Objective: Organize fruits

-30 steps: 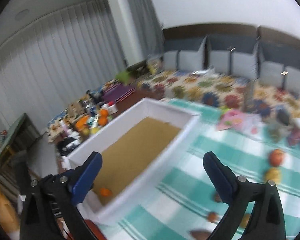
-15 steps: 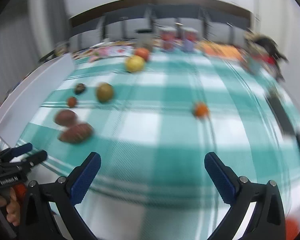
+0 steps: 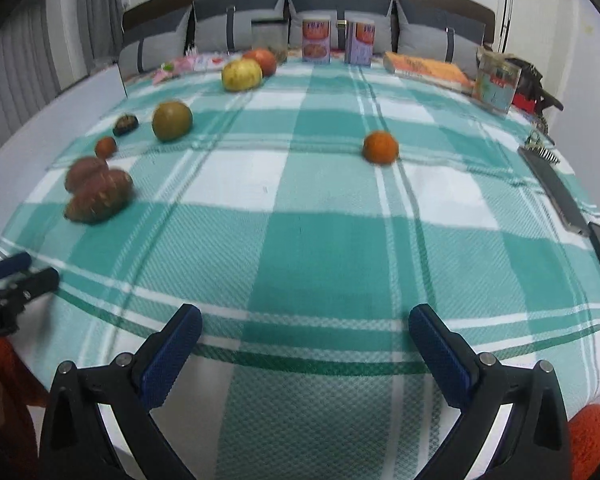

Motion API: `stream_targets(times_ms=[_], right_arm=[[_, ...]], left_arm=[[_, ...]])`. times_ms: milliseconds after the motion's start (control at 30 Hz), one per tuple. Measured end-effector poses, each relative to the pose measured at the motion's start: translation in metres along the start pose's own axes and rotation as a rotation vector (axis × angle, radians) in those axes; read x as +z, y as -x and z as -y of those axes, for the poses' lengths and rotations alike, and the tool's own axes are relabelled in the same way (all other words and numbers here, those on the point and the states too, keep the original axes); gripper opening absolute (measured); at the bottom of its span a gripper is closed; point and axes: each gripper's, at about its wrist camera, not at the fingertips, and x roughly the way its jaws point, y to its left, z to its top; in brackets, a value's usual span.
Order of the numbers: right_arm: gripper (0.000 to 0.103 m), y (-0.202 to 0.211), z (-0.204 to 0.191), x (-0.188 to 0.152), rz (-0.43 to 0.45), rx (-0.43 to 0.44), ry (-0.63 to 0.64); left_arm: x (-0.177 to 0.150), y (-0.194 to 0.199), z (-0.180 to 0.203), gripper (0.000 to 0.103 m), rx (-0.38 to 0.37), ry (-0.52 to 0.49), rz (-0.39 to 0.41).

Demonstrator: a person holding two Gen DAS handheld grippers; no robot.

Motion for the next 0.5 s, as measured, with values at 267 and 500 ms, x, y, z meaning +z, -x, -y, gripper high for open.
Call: stream_targets(times_ms=[267,500], right_arm=[[0.103,-0.0028,-0.0009,-0.0061,0.049,-0.006,-0.004],[0.103,-0.0023,-0.0018,-0.0078,0.068,-0.013,-0.01]], left_arm=[[-0.0013,-0.0037,0.008,0.096,0.025,-0.035,0.002],[-0.0011,-0.004,0.0084,0.097,0.027,-0.042,0.007]])
